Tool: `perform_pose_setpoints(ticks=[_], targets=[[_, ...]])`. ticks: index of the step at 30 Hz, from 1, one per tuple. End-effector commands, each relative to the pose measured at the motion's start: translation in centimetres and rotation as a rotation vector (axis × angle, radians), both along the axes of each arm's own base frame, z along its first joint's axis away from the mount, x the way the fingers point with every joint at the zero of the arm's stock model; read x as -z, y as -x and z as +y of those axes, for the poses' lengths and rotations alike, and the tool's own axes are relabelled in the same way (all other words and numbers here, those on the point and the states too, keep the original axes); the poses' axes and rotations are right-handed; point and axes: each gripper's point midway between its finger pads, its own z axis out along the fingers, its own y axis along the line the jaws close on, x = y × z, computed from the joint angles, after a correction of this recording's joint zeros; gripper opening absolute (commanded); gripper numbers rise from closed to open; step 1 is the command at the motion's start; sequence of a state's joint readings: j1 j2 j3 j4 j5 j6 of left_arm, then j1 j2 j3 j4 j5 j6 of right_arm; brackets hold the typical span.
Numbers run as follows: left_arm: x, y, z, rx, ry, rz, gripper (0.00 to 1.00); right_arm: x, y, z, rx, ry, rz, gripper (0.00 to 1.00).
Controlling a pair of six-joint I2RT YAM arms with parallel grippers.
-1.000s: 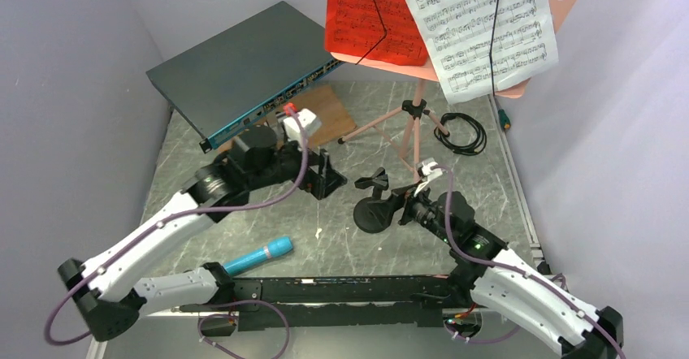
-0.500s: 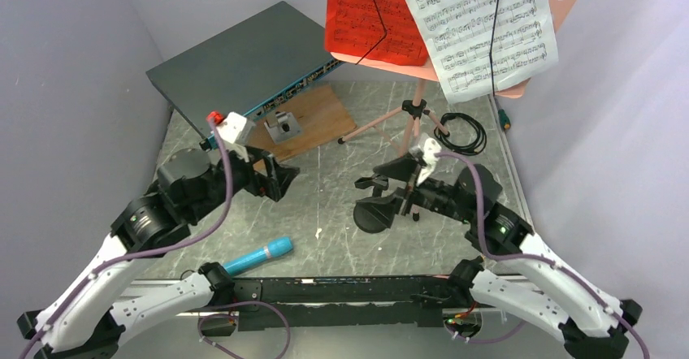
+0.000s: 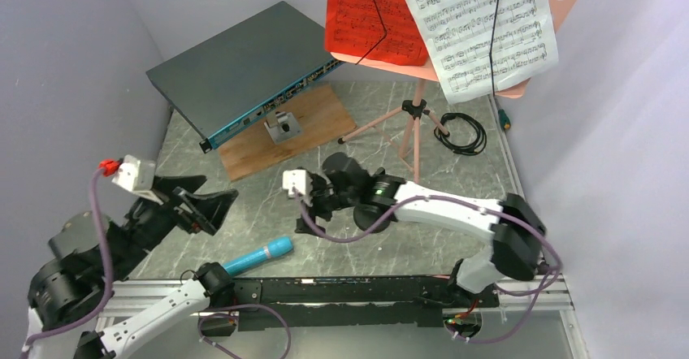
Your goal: Set up the instrument practice props
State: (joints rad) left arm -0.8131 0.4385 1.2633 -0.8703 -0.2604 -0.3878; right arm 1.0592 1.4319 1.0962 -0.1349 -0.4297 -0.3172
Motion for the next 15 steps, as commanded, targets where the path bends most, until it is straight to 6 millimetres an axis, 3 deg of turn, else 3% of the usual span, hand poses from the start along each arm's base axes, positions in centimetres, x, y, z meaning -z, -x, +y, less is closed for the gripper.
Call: perform_pose_setpoints(ticks=[1, 6, 11, 15], targets=[[0.7, 1.5, 2.4, -0.046, 0.027, 0.033, 0.99, 3.2, -0.6, 2.9, -0.121, 0.066, -0.104, 0.93], [1.3, 2.4, 3.5, -0.053, 0.04, 0.037, 0.99, 8.7, 0.0, 5.6, -0.215, 0.187, -0.091, 0.84], [1.1, 3.1, 4.4, -0.057, 0.065, 0.026, 1.0, 11.7, 2.2, 8.6, -0.286, 0.217, -0.09, 0.84], [1.0, 3.6, 4.7, -0.048, 0.08, 0.026, 0.99, 13.4, 3.6, 9.7, -0.328, 0.236, -0.063, 0.83]])
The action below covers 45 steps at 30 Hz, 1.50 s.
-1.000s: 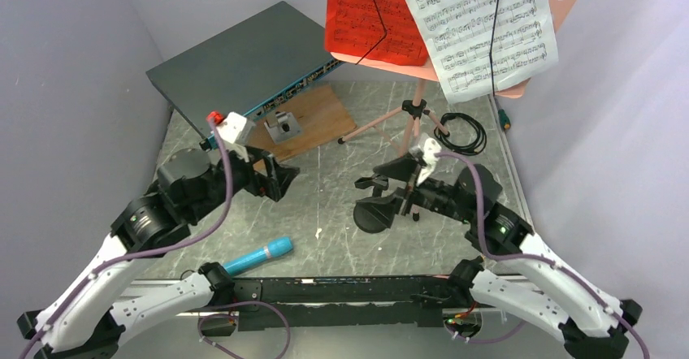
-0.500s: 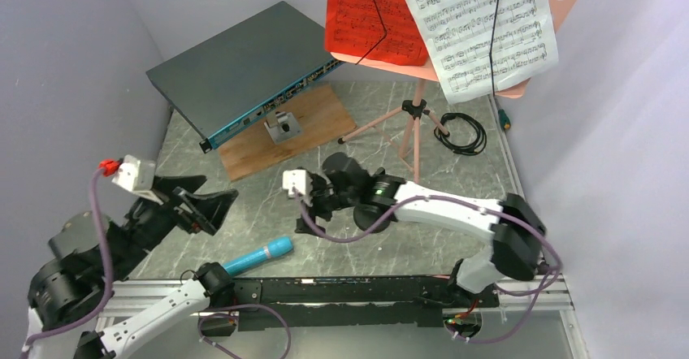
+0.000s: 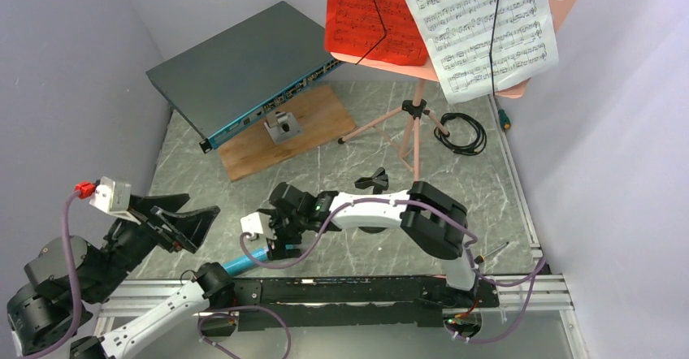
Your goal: Set up the instrument practice props
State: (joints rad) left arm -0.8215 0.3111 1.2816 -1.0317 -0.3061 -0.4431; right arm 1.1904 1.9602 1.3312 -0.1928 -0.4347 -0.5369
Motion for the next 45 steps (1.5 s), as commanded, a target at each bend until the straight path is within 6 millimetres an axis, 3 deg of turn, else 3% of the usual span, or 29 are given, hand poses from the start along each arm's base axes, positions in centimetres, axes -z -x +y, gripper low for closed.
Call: perform_pose_setpoints(ticks=[1, 3, 10, 15, 17, 20, 23, 31, 35, 40, 45], targets=[[-0.8, 0.8, 1.0, -0.008, 0.049, -0.013, 1.0, -0.9, 1.2, 2.6, -0.077, -0.06, -0.012, 0.82], [-0.7, 0.8, 1.1, -0.009, 0.051, -0.01, 1.0, 0.0, 1.3, 2.8, -0.067, -0.047, -0.013, 0.78], [-0.7, 0.6, 0.4, 0.006, 0.052, -0.002, 1.0, 2.3, -0.4, 2.5, 0.054, -0.022, -0.068, 0.52], [-1.1, 0.0, -1.0, 0.04, 0.041, -0.002, 0.99, 0.4, -1.8, 1.6, 0.128, -0.076, 0.006, 0.2], [-1.4, -0.3, -1.8, 0.058, 0.036, -0.003, 0.99, -0.8, -1.6, 0.8, 0.14, -0.095, 0.053, 0.13], [-2.1, -0.7, -2.9, 0.088, 0.033, -0.011, 0.99, -4.2, -1.6, -0.2, 0.165, -0.197, 0.094, 0.0], [-3.4, -1.2, -4.1, 0.113, 0.04, -0.04, 0.99, -8.3, -2.1, -2.0, 0.242, -0.3, 0.15, 0.0], [-8.8, -2.3, -5.7, 0.138, 0.13, -0.209, 0.99, -24.9, -4.0, -6.8, 0.527, -0.773, 0.224, 0.0], [-11.3, -2.7, -6.6, 0.156, 0.166, -0.282, 0.99, -31.3, -6.2, -10.0, 0.729, -0.974, 0.325, 0.0], [-12.3, -4.3, -9.0, 0.174, 0.22, -0.287, 0.99, -36.3, -6.3, -11.5, 0.74, -1.085, 0.451, 0.0], [-12.3, -6.6, -14.1, 0.256, 0.317, -0.223, 0.99, -37.7, -5.8, -11.8, 0.693, -1.136, 0.438, 0.0]])
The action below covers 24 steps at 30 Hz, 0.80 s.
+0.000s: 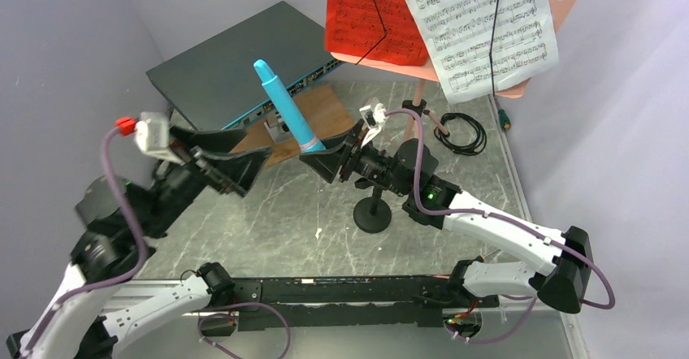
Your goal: Set up the instrument practice props
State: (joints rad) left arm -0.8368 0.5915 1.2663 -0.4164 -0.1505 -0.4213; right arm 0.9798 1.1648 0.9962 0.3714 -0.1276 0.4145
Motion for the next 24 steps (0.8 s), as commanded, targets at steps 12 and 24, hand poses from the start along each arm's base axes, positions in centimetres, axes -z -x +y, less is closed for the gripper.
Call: perform_pose_setpoints(ticks=[12, 24], targets=[[1.1, -7.0, -10.2, 0.105, 0.206, 0.187, 0.72, -6.0, 2.8, -3.0, -0.032, -0.197, -0.105, 0.0], [6.1, -6.9, -12.7, 0.195, -0.267, 0.056, 0.0, 1.5, 3.1, -5.9, 0.009, 0.302, -0.109, 0.87]])
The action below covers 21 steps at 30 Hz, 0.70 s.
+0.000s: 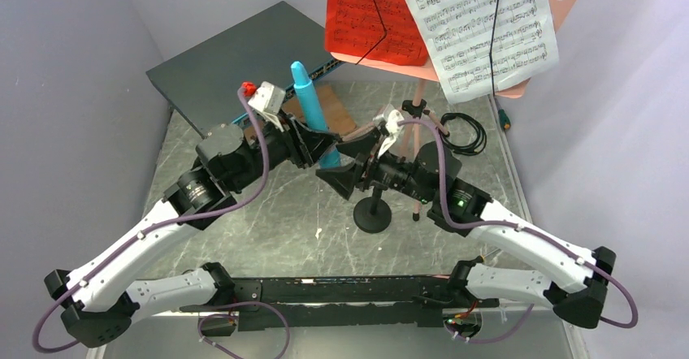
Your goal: Set up the instrument practice props
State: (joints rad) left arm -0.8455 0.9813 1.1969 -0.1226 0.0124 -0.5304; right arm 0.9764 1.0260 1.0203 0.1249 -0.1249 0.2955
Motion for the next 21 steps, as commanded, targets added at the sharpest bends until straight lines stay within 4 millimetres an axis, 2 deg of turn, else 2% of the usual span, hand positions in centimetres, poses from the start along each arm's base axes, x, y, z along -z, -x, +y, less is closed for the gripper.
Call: perform_pose_setpoints(ticks=[1, 2, 4, 7, 11, 14, 18, 21], targets=[[1.1, 0.3, 0.6, 0.04, -0.24, -0.137, 0.0, 2.2, 1.5, -3.1, 0.007, 0.212, -0.045, 0.95], [1.9, 0.4, 0.6, 0.057, -0.293, -0.143, 0.0, 2.7, 1.3, -3.9, 0.037, 0.236, -0.039, 0.99], [3.5, 0.8, 0.8, 0.101, -0.391, -0.152, 0.0, 2.7, 0.5, -5.6, 0.128, 0.249, -0.005, 1.0], [5.9, 1.6, 0.8, 0.175, -0.505, -0.099, 0.0, 0.4, -0.7, -7.6, 0.249, 0.164, 0.069, 1.0], [7.1, 3.3, -0.7, 0.305, -0.502, -0.006, 0.0, -3.8, 0.3, -6.3, 0.102, 0.015, 0.106, 1.0], [7.3, 4.8, -1.8, 0.401, -0.453, 0.027, 0.0, -5.4, -0.6, -6.1, 0.097, -0.063, 0.153, 0.99], [7.3, 5.6, -2.4, 0.453, -0.417, 0.026, 0.0, -5.7, -1.6, -5.5, 0.066, -0.132, 0.245, 0.88], [7.6, 5.7, -2.9, 0.481, -0.424, 0.038, 0.0, -4.7, -2.5, -4.7, 0.071, -0.158, 0.314, 0.73]])
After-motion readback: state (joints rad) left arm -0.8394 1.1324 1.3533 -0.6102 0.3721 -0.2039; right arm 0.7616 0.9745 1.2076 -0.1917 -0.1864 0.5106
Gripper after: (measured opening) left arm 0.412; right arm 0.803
